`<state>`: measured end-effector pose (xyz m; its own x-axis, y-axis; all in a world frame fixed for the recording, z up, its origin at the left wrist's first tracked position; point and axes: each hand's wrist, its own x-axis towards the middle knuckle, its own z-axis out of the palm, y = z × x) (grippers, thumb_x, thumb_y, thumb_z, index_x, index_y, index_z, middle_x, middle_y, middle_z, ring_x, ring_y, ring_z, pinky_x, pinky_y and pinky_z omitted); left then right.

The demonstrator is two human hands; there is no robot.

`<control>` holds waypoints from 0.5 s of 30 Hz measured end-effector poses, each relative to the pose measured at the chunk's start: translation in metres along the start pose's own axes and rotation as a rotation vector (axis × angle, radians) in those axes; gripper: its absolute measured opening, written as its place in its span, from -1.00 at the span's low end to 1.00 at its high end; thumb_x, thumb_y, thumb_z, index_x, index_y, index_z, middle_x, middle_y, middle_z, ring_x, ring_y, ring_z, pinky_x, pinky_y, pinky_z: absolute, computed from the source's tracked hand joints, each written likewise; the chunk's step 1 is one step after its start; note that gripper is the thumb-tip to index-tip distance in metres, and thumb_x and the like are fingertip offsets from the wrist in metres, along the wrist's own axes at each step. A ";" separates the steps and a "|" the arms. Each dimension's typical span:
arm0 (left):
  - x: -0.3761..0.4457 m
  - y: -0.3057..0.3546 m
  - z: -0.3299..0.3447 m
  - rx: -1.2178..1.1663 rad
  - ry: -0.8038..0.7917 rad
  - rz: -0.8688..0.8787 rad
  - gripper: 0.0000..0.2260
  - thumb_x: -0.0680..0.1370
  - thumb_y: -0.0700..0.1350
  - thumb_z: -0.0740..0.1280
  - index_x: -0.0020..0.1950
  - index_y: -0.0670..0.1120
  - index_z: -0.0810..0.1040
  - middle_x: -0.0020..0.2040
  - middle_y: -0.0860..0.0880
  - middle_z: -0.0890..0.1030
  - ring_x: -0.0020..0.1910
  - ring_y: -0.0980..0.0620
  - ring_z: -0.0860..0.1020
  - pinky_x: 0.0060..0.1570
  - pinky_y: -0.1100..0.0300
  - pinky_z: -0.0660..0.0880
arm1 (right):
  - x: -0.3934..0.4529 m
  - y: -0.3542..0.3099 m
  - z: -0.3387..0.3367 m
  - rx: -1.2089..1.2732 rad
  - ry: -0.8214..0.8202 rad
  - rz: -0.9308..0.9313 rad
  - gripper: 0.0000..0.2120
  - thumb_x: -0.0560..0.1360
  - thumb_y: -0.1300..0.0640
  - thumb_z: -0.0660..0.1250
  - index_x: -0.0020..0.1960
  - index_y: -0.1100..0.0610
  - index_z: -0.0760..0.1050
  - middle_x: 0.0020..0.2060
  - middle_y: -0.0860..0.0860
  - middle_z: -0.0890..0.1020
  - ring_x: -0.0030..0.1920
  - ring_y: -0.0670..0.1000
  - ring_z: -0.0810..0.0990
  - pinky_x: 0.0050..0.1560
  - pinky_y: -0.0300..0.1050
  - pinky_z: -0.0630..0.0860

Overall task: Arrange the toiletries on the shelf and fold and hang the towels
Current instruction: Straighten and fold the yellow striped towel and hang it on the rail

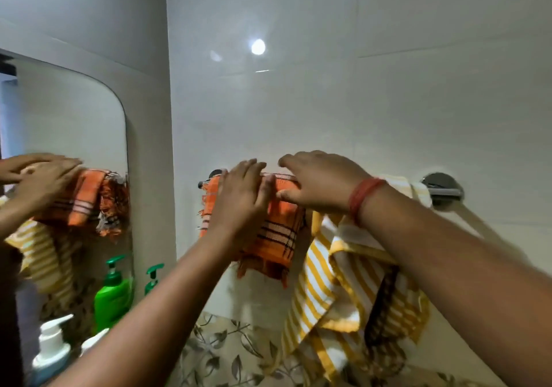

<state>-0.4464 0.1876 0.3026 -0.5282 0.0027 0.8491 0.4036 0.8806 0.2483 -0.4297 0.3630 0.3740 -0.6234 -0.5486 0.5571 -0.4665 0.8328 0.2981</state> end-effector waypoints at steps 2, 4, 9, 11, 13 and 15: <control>-0.019 0.028 -0.001 -0.113 0.015 0.069 -0.41 0.61 0.25 -0.04 0.50 -0.03 0.38 0.53 -0.03 0.37 0.54 0.02 0.25 0.55 0.06 0.10 | -0.040 0.010 -0.003 0.094 0.221 0.048 -0.50 0.52 -0.19 0.27 0.39 0.00 0.38 0.28 0.00 0.54 0.31 0.09 0.47 0.26 0.05 0.45; -0.035 0.059 0.002 -0.218 0.030 0.123 -0.46 0.62 0.23 0.02 0.49 -0.02 0.40 0.50 0.01 0.39 0.50 0.08 0.29 0.49 0.20 0.16 | -0.081 0.021 0.005 0.211 0.479 0.158 -0.57 0.51 -0.14 0.29 0.31 0.04 0.46 0.21 0.00 0.57 0.24 0.09 0.50 0.24 0.06 0.47; -0.056 0.117 0.034 -0.517 -0.050 0.094 -0.58 0.62 0.17 0.20 0.39 -0.02 0.43 0.32 0.08 0.45 0.34 0.13 0.43 0.36 0.17 0.39 | -0.141 0.031 0.059 0.398 0.767 0.468 -0.55 0.50 -0.12 0.31 0.25 0.16 0.47 0.16 0.08 0.52 0.22 0.15 0.49 0.23 0.10 0.50; -0.059 0.130 0.048 -0.608 -0.108 -0.008 -0.60 0.62 0.14 0.26 0.39 0.00 0.41 0.29 0.10 0.42 0.32 0.15 0.42 0.32 0.14 0.42 | -0.146 0.029 0.081 0.586 0.708 0.552 -0.46 0.47 -0.11 0.33 0.33 0.18 0.39 0.23 0.10 0.45 0.28 0.16 0.46 0.28 0.11 0.47; -0.059 0.140 0.059 -0.621 -0.118 -0.104 -0.62 0.63 0.05 0.31 0.41 -0.02 0.40 0.28 0.10 0.39 0.31 0.17 0.39 0.32 0.17 0.39 | -0.142 0.026 0.092 0.825 0.590 0.659 -0.41 0.48 -0.05 0.40 0.41 0.08 0.27 0.30 0.09 0.43 0.31 0.11 0.47 0.32 0.08 0.47; -0.057 0.146 0.067 -0.651 -0.102 -0.195 -0.64 0.63 0.00 0.32 0.41 -0.04 0.40 0.27 0.10 0.42 0.29 0.16 0.40 0.29 0.19 0.38 | -0.135 0.026 0.089 0.936 0.615 0.686 -0.42 0.49 -0.10 0.38 0.43 -0.08 0.24 0.35 0.05 0.47 0.34 0.02 0.48 0.35 0.07 0.45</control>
<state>-0.4076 0.3472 0.2596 -0.6918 -0.0540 0.7201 0.6439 0.4054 0.6489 -0.4128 0.4520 0.2374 -0.6365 0.2936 0.7132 -0.5821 0.4238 -0.6939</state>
